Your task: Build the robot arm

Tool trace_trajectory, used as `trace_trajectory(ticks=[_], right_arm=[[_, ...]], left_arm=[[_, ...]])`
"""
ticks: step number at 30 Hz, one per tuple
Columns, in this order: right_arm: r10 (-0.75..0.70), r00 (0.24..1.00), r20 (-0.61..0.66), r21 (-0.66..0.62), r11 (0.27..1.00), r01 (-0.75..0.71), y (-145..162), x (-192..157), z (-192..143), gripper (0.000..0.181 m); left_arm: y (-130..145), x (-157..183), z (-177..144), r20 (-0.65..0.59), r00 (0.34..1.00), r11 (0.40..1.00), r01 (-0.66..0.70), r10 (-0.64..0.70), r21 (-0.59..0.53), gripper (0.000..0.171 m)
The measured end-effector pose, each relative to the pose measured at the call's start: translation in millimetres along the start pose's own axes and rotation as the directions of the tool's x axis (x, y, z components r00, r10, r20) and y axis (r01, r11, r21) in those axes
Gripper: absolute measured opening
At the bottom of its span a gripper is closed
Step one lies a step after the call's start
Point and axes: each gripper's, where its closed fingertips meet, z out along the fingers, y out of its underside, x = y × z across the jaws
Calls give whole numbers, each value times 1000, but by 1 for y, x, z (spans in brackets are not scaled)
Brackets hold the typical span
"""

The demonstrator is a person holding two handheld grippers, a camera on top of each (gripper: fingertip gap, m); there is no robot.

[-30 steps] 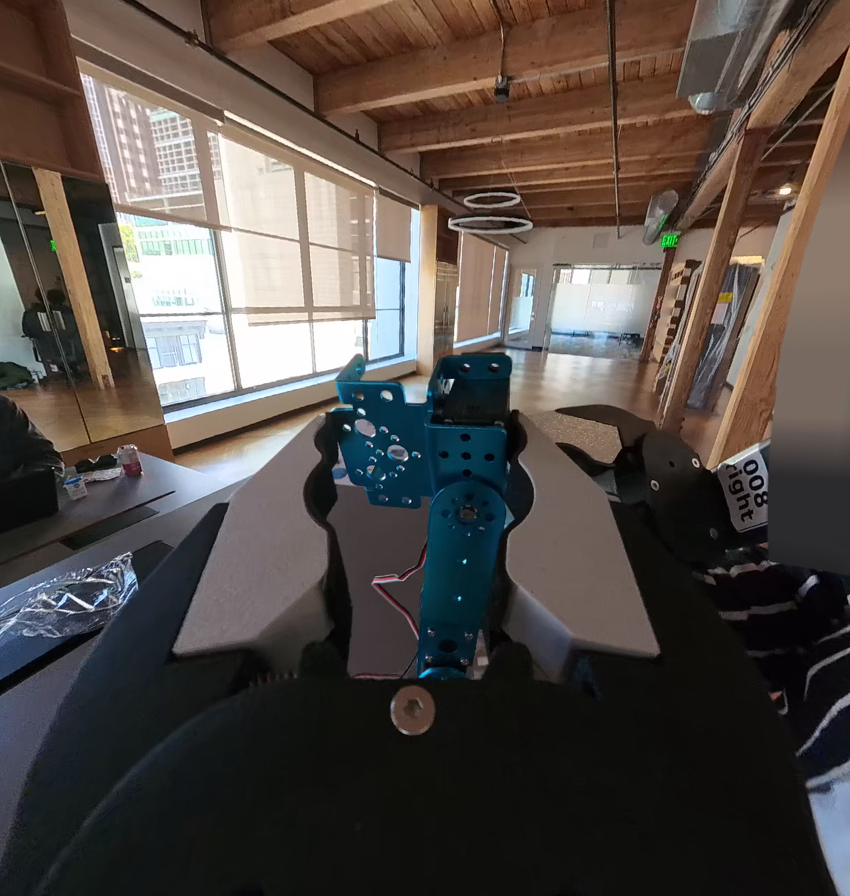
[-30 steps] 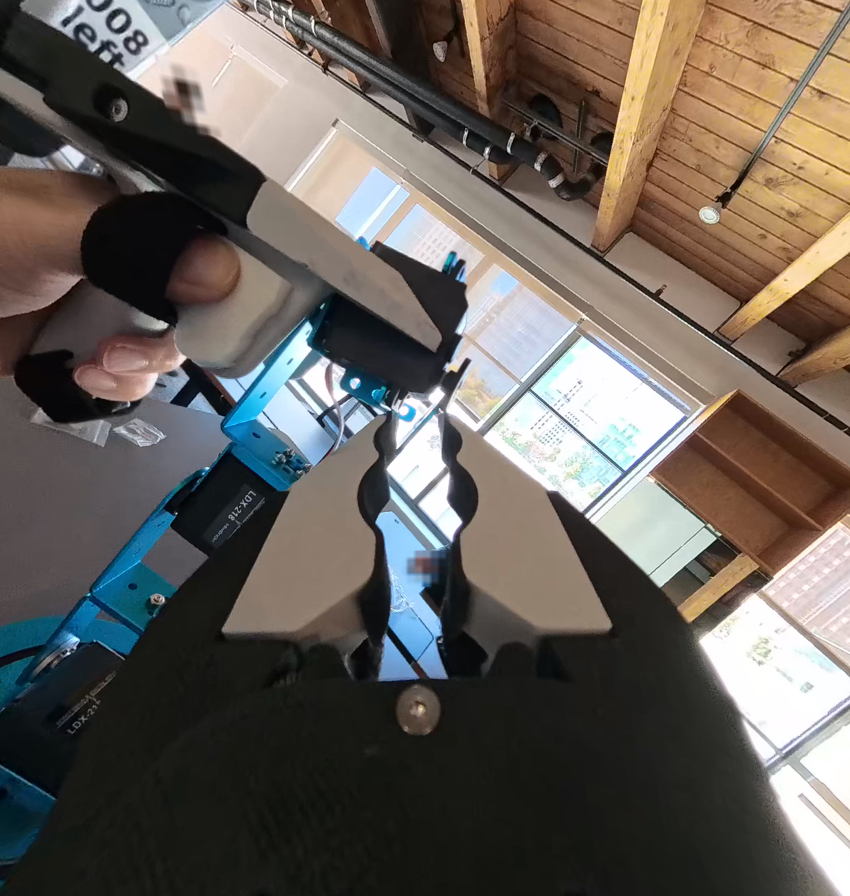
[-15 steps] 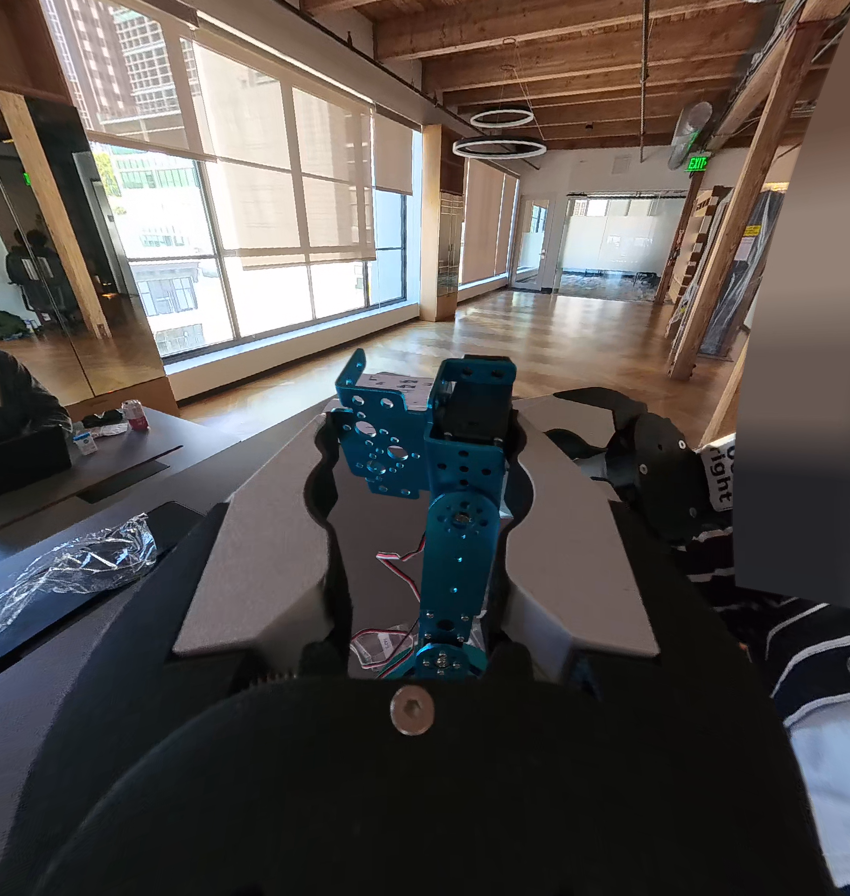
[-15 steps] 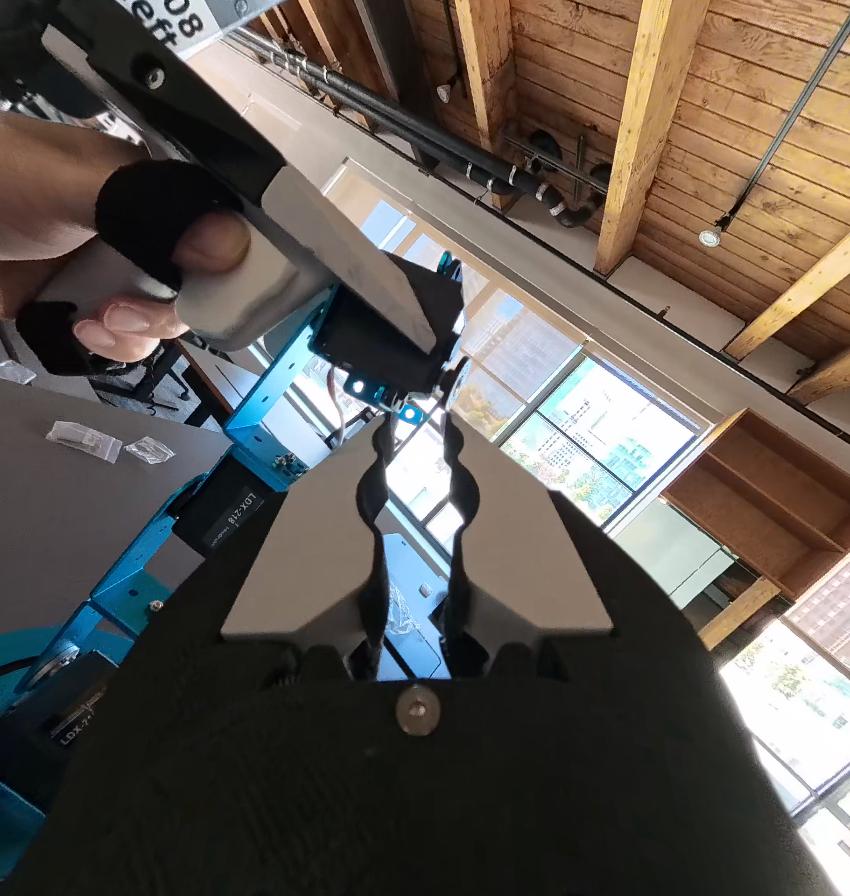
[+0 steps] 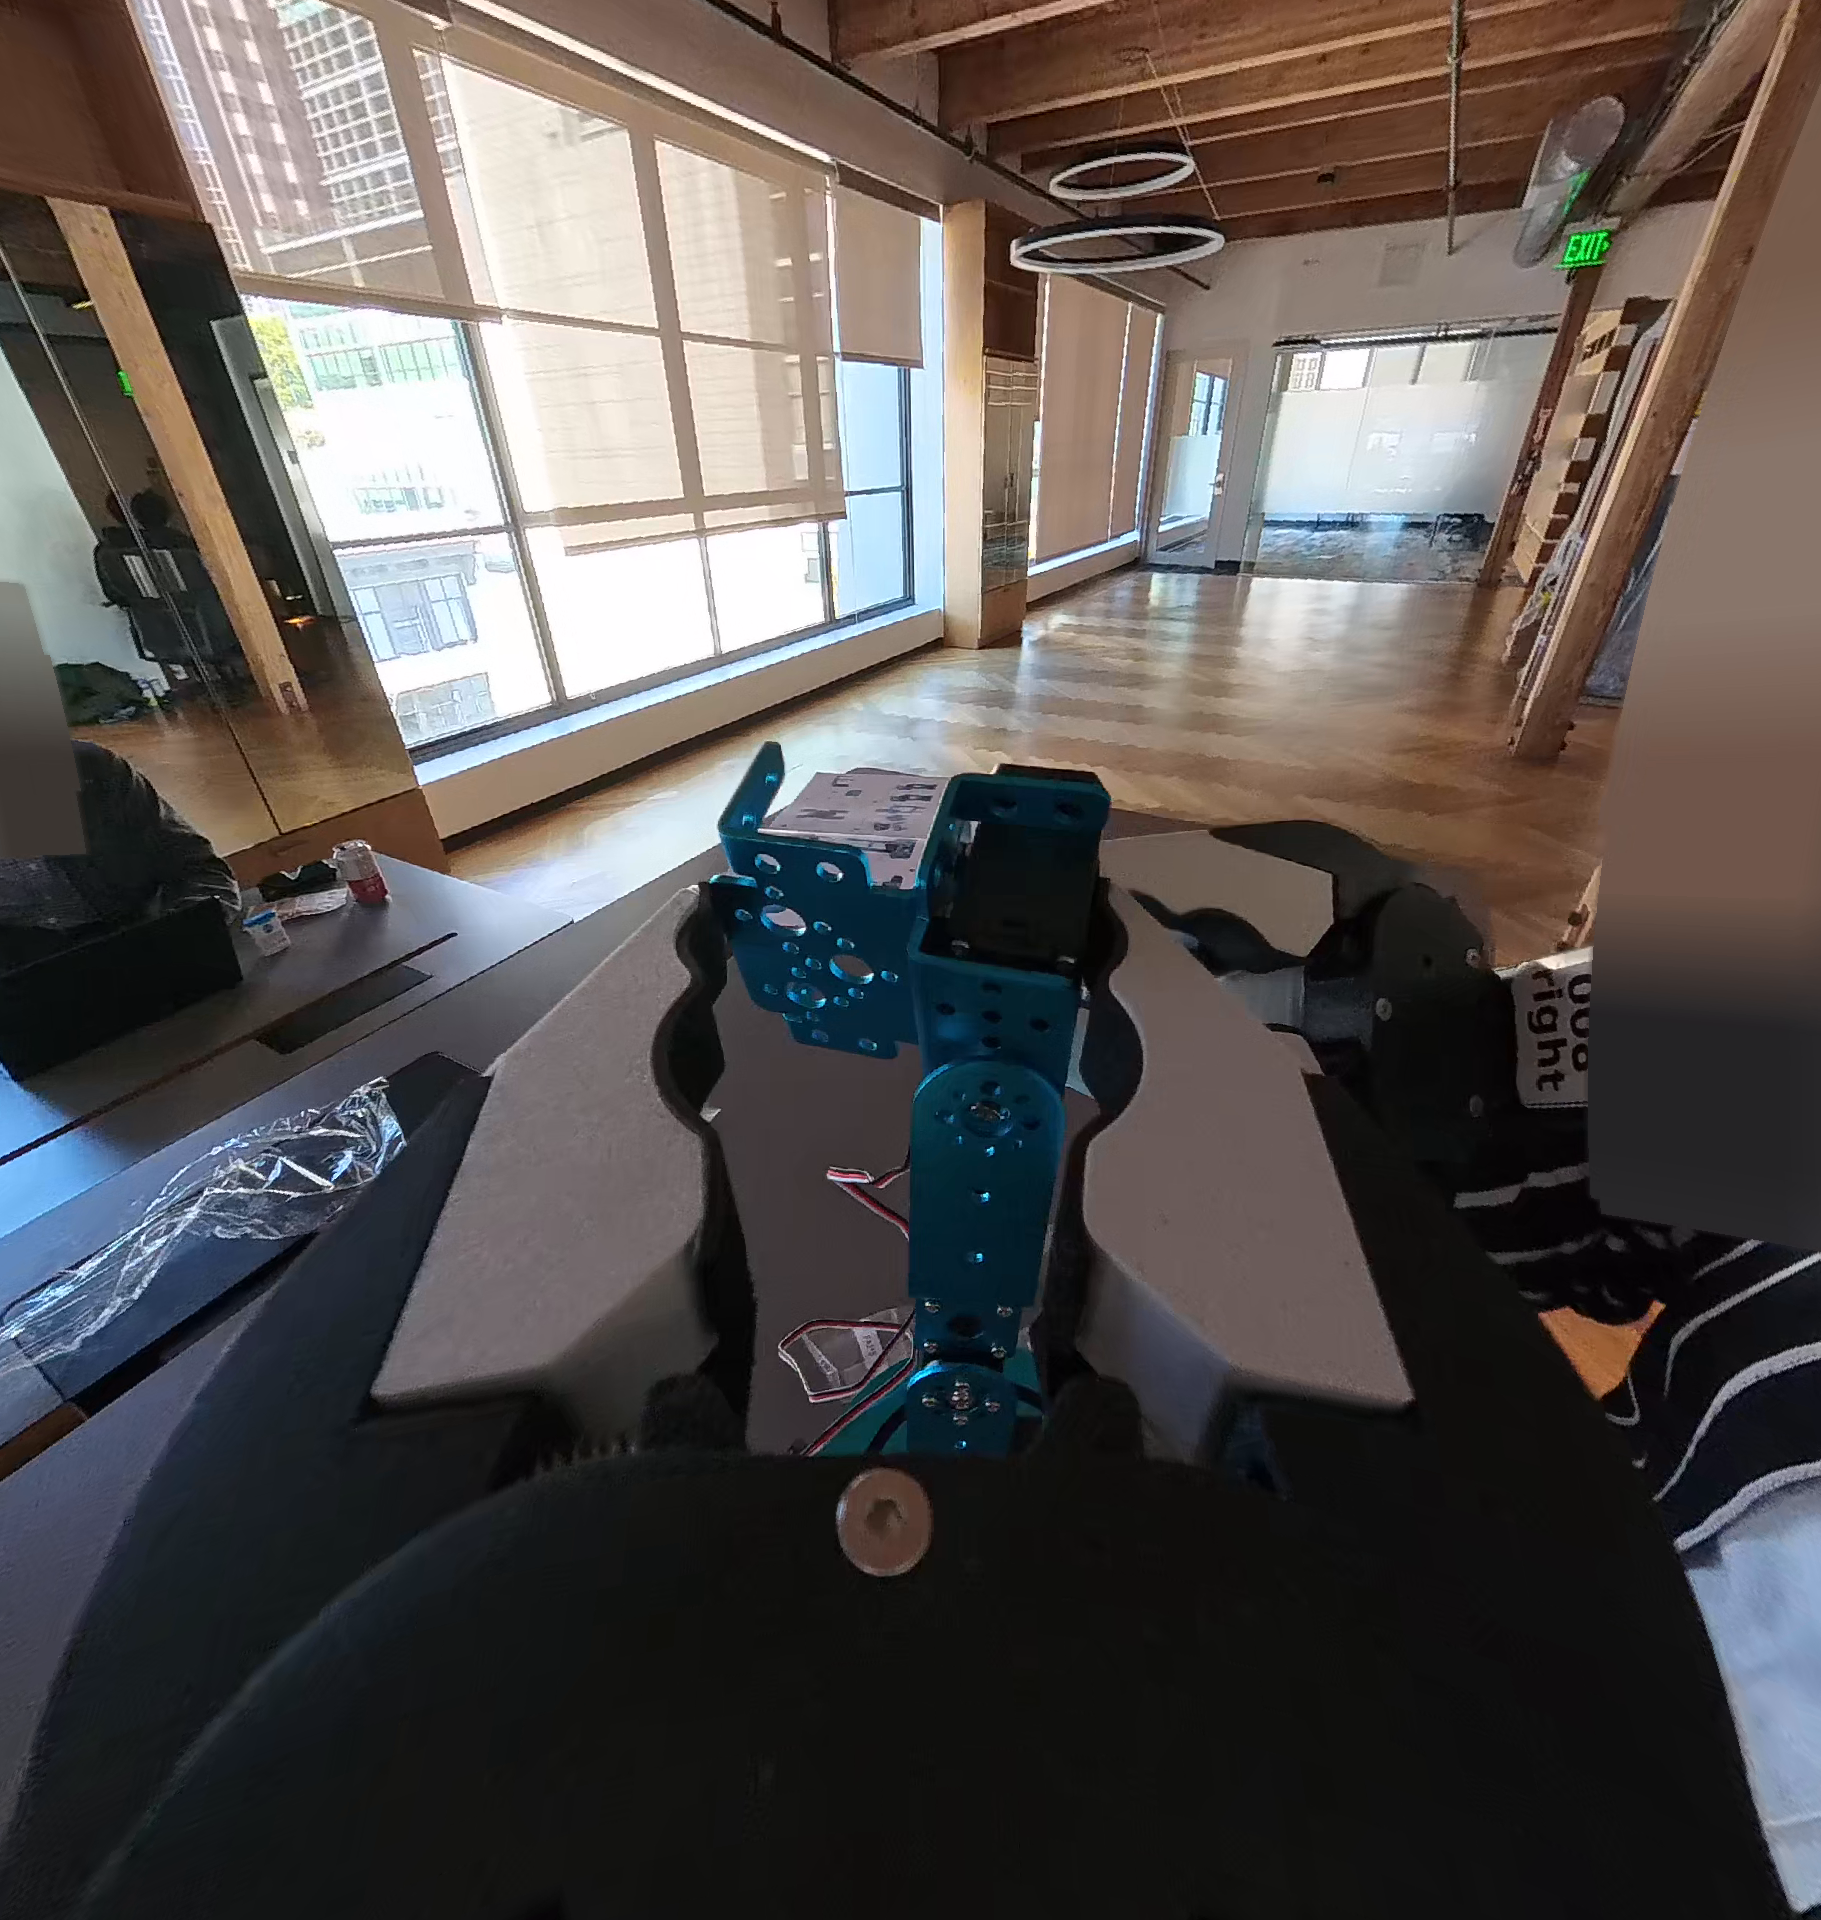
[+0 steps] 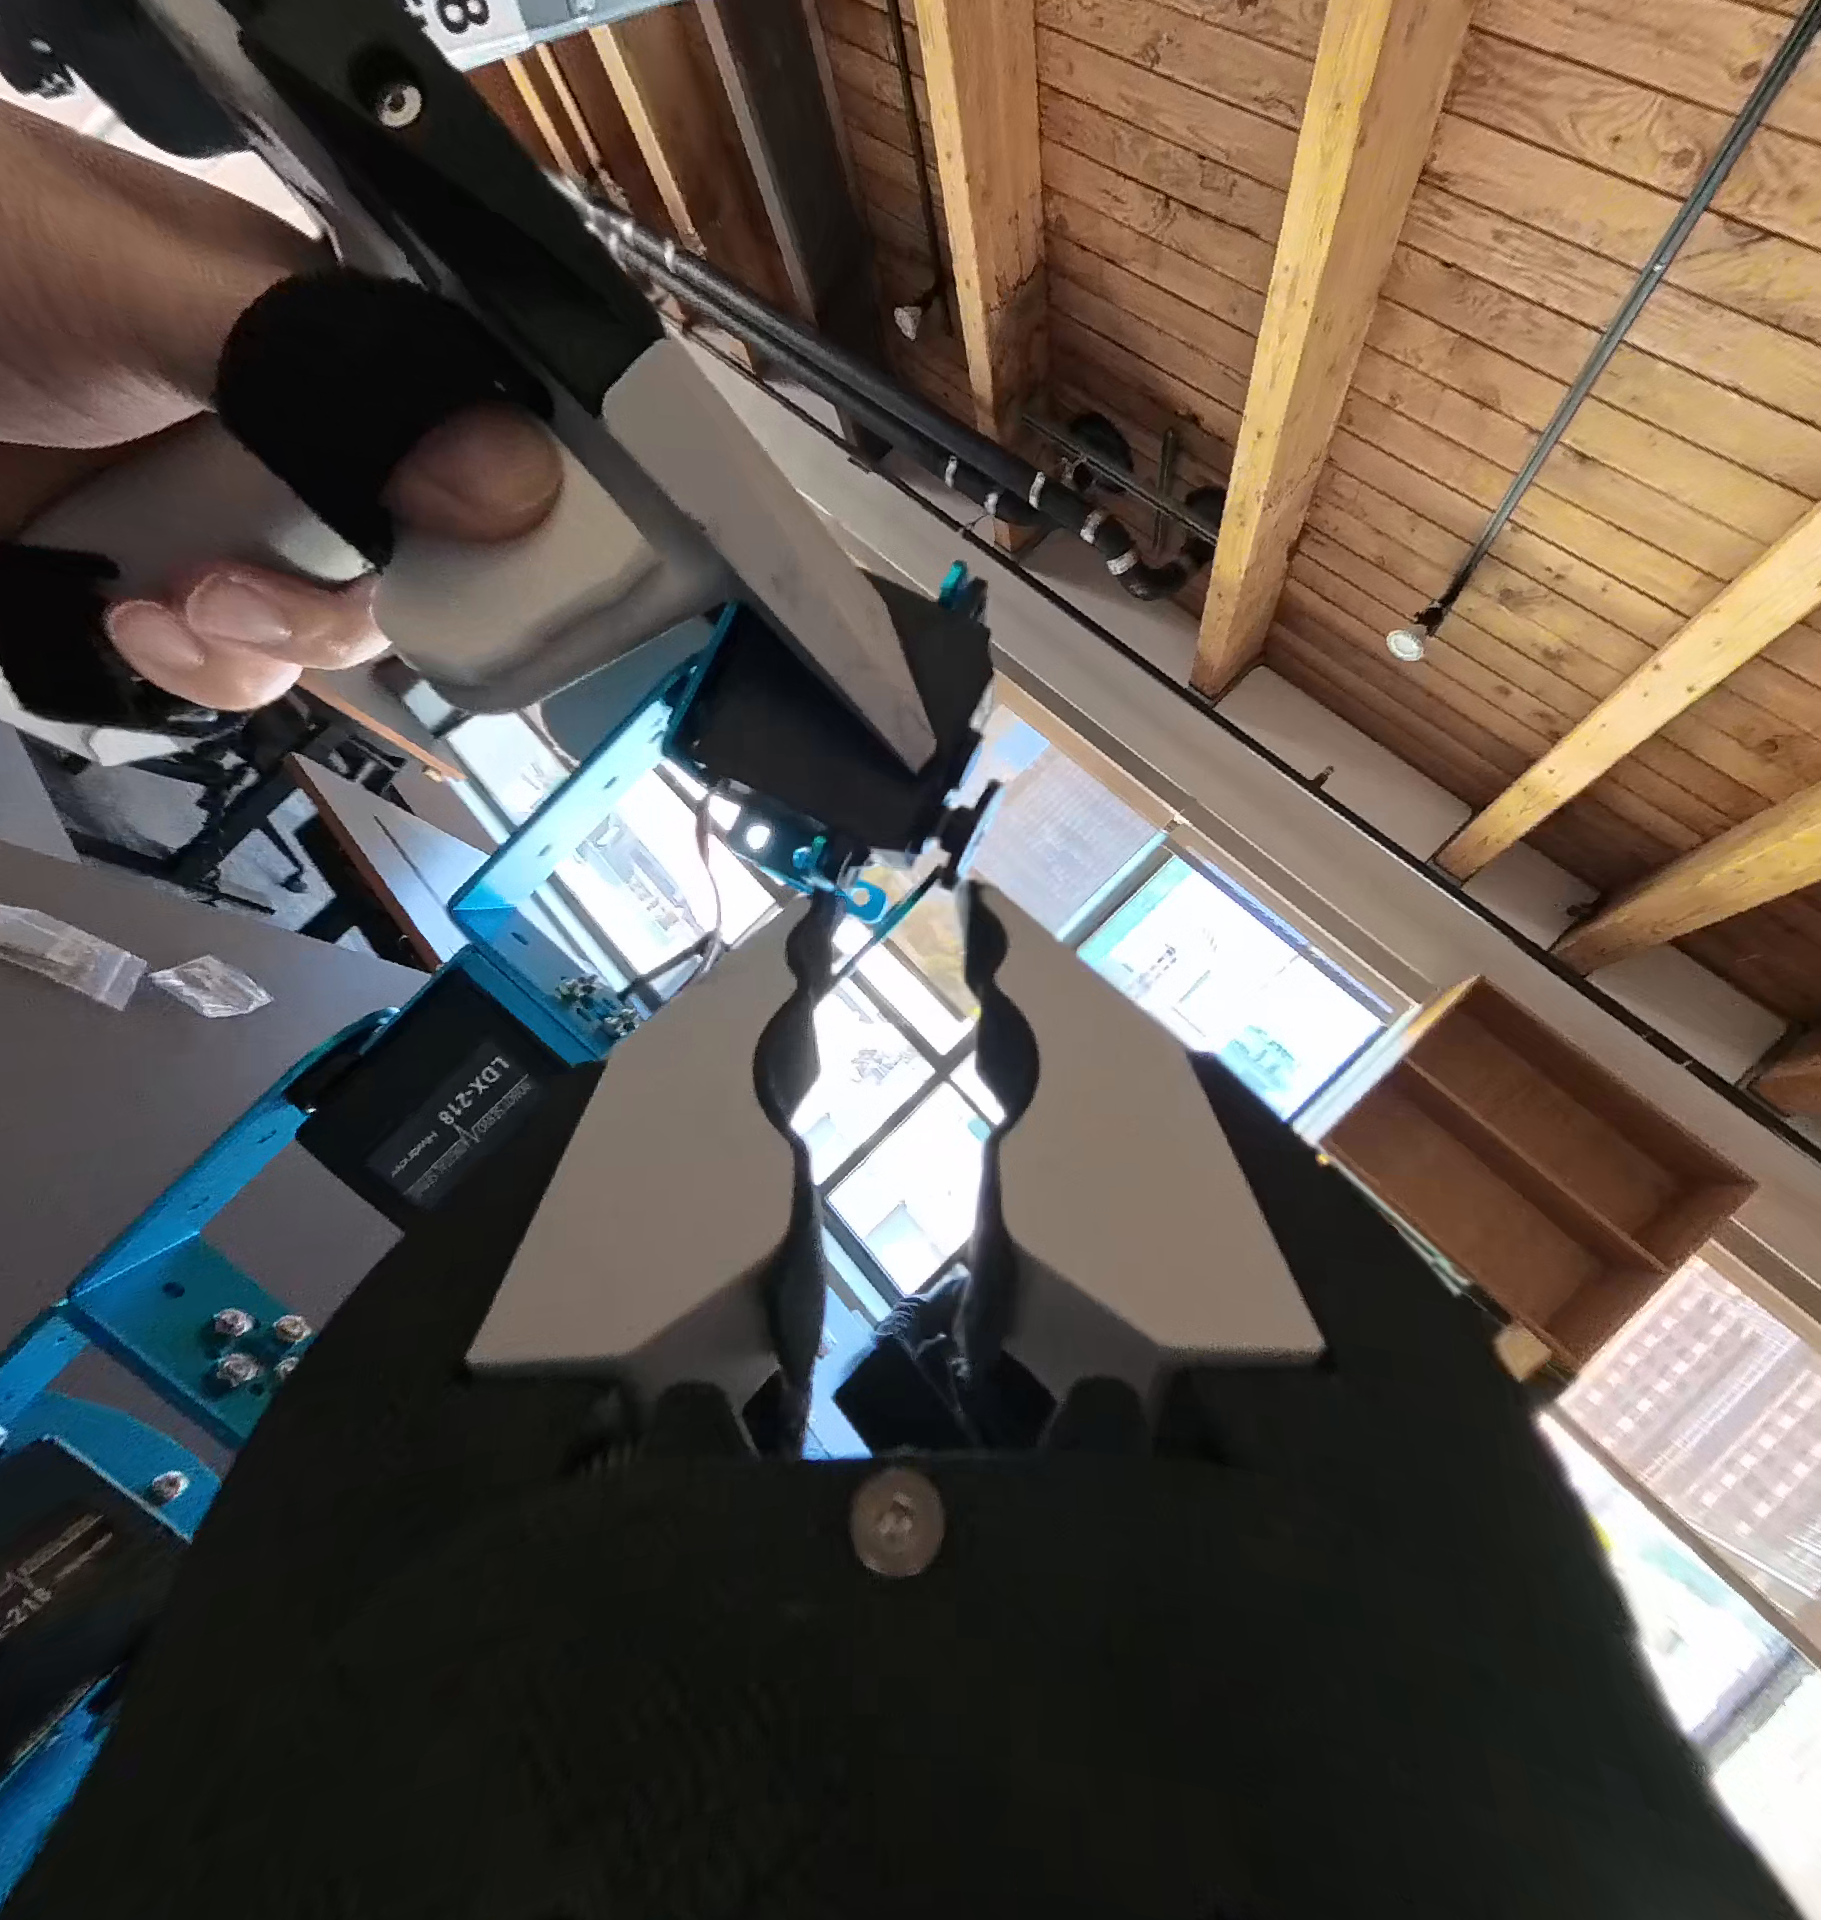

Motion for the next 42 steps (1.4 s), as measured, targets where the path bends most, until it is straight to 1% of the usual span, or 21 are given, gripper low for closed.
trace_trajectory(ticks=[5,10,14,17,20,22,24,26,28,32,35,37,42], right_arm=[[114,993,42,-4,993,-114,1,-4,3,17],[174,983,59,9,985,-175,3,-5,1,12],[172,984,51,10,985,-173,4,-4,0,11],[156,987,27,21,987,-157,4,-2,-1,12],[85,996,-22,44,996,-84,1,-1,-3,15],[67,997,-47,50,997,-65,0,1,-4,18],[97,993,-62,51,994,-94,0,5,-4,28],[91,993,-72,53,995,-87,0,8,-3,36],[41,996,-77,72,997,-35,-2,8,-4,35],[-61,995,-79,113,991,70,-7,4,-6,27],[-124,987,-104,117,984,136,-9,3,-7,25],[-147,983,-106,123,979,160,-9,3,-8,26],[-148,988,-54,165,974,155,-9,2,-9,27]], left_arm=[[0,-2,-3,8,1000,1000,-10,10,-10,68],[0,2,0,-17,1000,1000,-6,5,-8,68],[0,4,2,-26,1000,1000,-6,6,-8,68],[0,5,2,-39,999,1000,6,-6,-4,68],[0,7,1,-54,998,1000,7,-8,-2,68],[0,8,0,-61,998,1000,7,-7,-4,68],[0,7,-1,-67,998,1000,3,-4,-11,68],[0,7,-1,-71,997,1000,1,-2,-24,68],[0,8,-1,-78,997,999,-7,4,-37,68],[0,12,-1,-106,994,998,-17,9,-69,68],[1,12,-1,-121,993,995,-25,13,-93,68],[1,13,-1,-130,991,994,-32,19,-103,68],[2,15,0,-149,989,994,-35,19,-106,68]])
